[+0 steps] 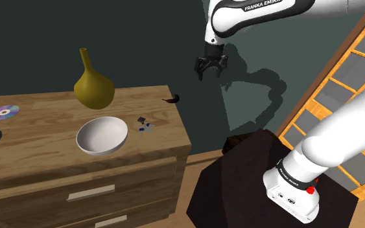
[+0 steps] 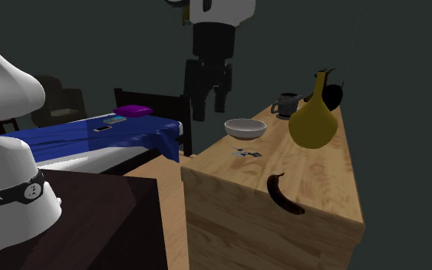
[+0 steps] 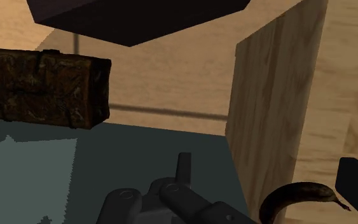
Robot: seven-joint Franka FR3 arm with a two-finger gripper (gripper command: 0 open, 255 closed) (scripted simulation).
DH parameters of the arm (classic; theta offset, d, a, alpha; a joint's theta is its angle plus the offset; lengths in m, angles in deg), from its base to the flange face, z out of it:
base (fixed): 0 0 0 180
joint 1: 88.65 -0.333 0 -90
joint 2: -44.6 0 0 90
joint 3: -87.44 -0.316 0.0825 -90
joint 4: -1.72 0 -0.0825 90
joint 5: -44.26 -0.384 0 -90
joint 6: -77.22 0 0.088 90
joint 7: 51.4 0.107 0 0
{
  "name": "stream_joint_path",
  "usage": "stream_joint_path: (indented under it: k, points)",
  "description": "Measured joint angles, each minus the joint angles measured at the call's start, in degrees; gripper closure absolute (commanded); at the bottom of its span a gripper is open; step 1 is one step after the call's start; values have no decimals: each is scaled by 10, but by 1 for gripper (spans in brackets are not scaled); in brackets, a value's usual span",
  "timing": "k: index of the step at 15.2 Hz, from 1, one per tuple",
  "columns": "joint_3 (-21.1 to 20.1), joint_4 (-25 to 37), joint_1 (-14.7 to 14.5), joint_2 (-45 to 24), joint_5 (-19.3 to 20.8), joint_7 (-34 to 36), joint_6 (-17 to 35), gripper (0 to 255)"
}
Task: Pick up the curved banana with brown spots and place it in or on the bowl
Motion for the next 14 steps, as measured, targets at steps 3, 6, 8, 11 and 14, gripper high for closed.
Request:
stream_joint_path:
  k: [3,6,8,11,14]
  points:
    - [-2,47,1,-72,3,22,20,0]
    - [-4,84,-1,-135,5,45,40,0]
    - [-3,116,-3,-180,7,57,51,0]
    - [-1,180,-6,-255,10,76,57,0]
    - [2,242,-11,-322,11,93,58,0]
